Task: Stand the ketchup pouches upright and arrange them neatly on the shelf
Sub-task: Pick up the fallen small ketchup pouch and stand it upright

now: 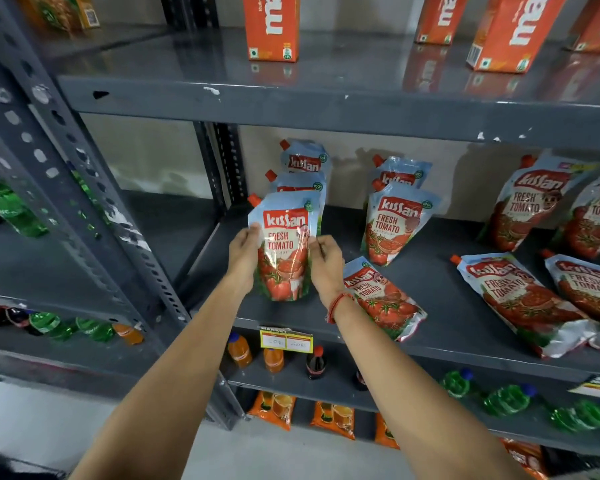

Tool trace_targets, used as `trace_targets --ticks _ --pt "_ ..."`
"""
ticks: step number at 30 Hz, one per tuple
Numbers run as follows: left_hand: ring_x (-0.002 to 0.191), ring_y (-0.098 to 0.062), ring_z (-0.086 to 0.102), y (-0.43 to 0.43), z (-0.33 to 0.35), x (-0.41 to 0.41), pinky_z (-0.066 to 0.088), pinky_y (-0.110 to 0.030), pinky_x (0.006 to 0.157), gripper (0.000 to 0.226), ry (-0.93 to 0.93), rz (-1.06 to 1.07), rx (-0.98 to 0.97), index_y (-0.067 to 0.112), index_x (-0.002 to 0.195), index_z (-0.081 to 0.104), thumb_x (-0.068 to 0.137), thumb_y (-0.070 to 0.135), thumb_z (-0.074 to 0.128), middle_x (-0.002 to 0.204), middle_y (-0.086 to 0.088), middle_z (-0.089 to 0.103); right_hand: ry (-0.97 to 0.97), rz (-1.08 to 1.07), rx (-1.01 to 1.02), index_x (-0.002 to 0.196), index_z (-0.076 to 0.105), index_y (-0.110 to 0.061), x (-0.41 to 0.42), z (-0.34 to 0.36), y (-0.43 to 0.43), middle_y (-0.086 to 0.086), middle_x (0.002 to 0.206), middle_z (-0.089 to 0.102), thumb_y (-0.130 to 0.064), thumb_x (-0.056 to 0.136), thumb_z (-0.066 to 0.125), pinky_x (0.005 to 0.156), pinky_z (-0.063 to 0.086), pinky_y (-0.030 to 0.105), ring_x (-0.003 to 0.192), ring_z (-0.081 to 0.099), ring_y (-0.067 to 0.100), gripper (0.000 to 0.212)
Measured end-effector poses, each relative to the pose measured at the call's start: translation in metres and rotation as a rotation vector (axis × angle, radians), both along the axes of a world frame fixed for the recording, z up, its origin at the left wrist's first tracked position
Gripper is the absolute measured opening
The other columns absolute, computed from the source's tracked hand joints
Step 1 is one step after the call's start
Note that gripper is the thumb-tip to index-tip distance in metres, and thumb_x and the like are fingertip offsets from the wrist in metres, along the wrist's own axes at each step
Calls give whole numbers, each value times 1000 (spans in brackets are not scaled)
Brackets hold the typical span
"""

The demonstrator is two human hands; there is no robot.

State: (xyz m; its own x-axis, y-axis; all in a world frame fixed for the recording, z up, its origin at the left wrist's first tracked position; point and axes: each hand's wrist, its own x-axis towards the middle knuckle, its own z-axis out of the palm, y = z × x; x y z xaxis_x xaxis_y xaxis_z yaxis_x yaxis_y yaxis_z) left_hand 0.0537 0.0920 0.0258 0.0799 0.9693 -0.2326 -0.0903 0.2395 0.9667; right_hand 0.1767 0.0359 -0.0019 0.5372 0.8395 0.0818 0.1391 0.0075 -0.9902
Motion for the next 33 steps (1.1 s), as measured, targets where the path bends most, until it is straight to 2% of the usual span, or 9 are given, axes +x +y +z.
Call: trace_targets --ticks 4,8,11,15,18,23,26,31,33 --pt "101 -18 63 9 9 2 51 -32 86 41 -70 -60 164 11 114 60 94 42 43 114 -9 66 -91 39 81 98 52 -2 12 8 10 13 100 66 -20 97 47 68 46 14 89 60 14 19" --pt "89 -1 67 6 -7 1 53 -16 71 27 -43 -110 236 24 98 64 95 41 42 102 2 69 -132 101 43 95 47 -12 16 -12 3 3 90 61 -12 98 43 58 43 5 75 54 -1 5" --pt "100 -6 63 4 -13 -1 50 -24 82 32 -33 -141 216 28 101 63 94 47 39 106 2 68 -111 101 50 97 47 -8 16 -19 -4 5 93 63 -15 97 44 61 46 7 79 58 3 8" --pt "103 -14 59 -14 -17 1 45 -28 90 33 -186 223 149 17 111 56 94 41 42 108 0 63 -125 43 70 110 52 -1 26 -5 -17 6 98 63 -18 92 57 73 47 9 91 60 12 25" --pt "82 -18 58 -48 -34 4 45 -34 83 24 -49 509 158 13 94 52 95 36 43 80 0 60 -207 -75 58 106 58 -3 50 7 -31 9 97 67 -17 90 60 73 48 8 88 63 17 22" --pt "59 -17 60 -94 -62 55 50 -32 67 20 259 4 105 3 93 61 93 18 48 77 -8 63 -584 -158 -567 114 58 -2 109 6 -57 22 115 61 -32 92 51 91 50 45 110 55 39 38" --pt "77 -27 64 -90 -55 92 52 -37 70 24 209 -108 -106 3 96 56 94 25 47 86 -11 62 -493 17 -839 123 55 -7 120 0 -65 19 126 58 -43 92 47 99 47 43 117 54 38 48" --pt "103 -37 62 -80 -47 123 55 -42 85 42 187 -39 -357 -3 120 51 90 27 52 120 -21 60 -206 65 -765 121 55 -1 126 -2 -68 18 128 59 -29 92 50 81 42 28 114 58 33 40" --pt "103 -34 61 -83 -48 125 54 -39 82 43 109 -29 -391 -3 124 48 90 23 54 122 -21 59 -100 80 -709 122 54 -1 128 -7 -72 17 127 59 -34 92 50 86 44 27 113 59 32 44"
